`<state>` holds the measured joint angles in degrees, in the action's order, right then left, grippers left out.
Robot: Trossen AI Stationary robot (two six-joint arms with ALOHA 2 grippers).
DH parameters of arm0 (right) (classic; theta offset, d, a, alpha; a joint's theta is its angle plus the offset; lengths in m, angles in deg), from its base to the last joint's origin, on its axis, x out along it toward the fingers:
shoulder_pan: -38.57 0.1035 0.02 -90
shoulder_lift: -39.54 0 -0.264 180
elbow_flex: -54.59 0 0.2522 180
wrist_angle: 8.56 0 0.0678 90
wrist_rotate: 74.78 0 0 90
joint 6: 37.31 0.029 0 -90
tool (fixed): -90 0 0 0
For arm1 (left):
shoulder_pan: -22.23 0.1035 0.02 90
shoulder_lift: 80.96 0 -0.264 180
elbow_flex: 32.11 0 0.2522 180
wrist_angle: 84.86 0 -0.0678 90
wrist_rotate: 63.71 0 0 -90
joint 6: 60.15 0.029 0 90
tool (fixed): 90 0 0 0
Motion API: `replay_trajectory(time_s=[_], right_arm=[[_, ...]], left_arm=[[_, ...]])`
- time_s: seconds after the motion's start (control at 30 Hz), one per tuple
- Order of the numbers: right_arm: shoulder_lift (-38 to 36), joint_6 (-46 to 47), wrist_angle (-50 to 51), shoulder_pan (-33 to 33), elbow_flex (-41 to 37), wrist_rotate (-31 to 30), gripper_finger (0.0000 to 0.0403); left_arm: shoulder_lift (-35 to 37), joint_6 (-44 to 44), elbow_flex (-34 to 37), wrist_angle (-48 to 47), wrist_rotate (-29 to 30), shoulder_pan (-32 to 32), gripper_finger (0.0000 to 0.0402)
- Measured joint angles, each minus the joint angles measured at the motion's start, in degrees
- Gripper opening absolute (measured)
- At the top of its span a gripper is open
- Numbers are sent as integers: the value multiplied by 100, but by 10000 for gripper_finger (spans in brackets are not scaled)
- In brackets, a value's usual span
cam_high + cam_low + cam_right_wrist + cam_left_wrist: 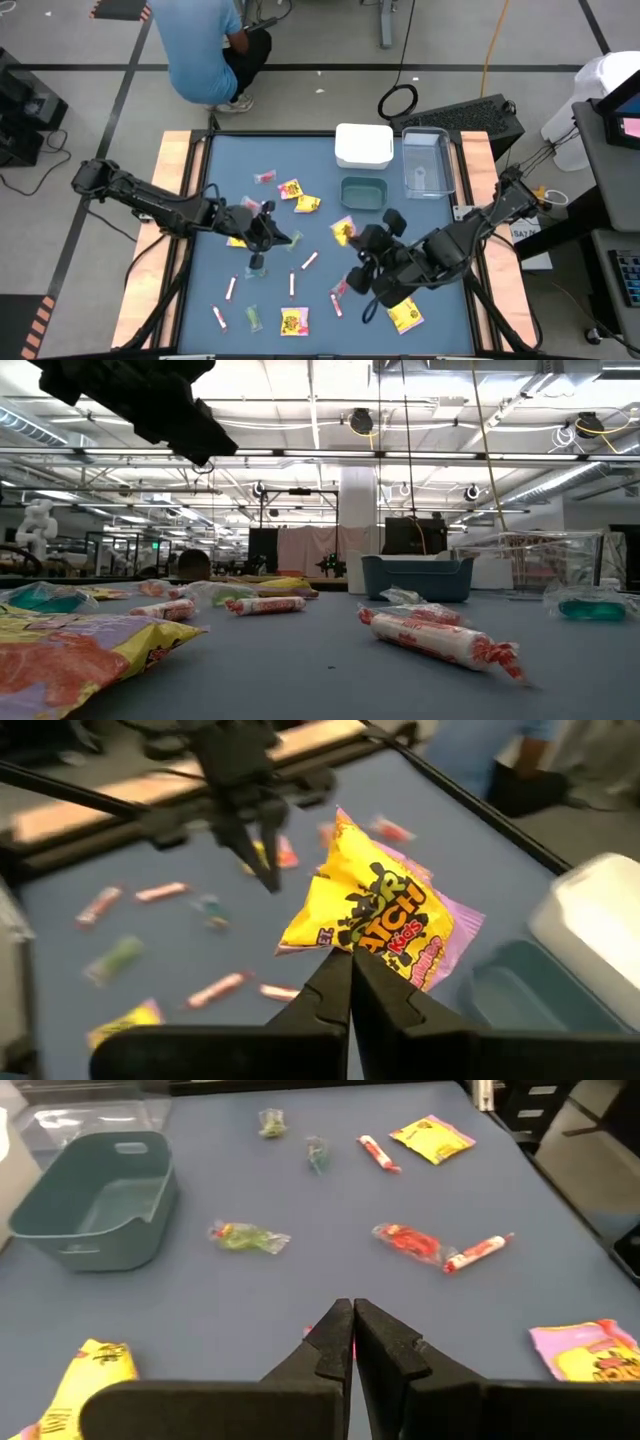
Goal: Sort candy
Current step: Put the center yellow candy into the green bin
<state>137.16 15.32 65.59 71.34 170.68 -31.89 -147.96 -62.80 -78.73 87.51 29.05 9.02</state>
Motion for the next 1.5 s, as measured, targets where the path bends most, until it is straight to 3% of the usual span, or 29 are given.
replay_trajectory(time_s=[0.23, 0.57, 0.8, 1.2, 1.3, 1.5], right_arm=[[-7, -122, -833, 378, -347, -556, 0], [4, -271, -1045, 523, -664, -1002, 0], [0, -1972, -1034, 523, -664, -811, 0], [0, -6036, -786, 523, -662, -803, 0], [0, -6399, -552, 523, -662, -799, 0], [0, -6204, -352, 523, -662, -799, 0]], left_arm=[[7, -2, 0, 30, 2, -155, 20], [9, -6, 0, 83, 4, -161, 20], [11, -5, 0, 81, 4, -161, 20], [11, 0, 0, 77, 4, -161, 20], [11, 0, 0, 75, 4, -161, 20], [11, 1, 0, 64, 6, -161, 20]])
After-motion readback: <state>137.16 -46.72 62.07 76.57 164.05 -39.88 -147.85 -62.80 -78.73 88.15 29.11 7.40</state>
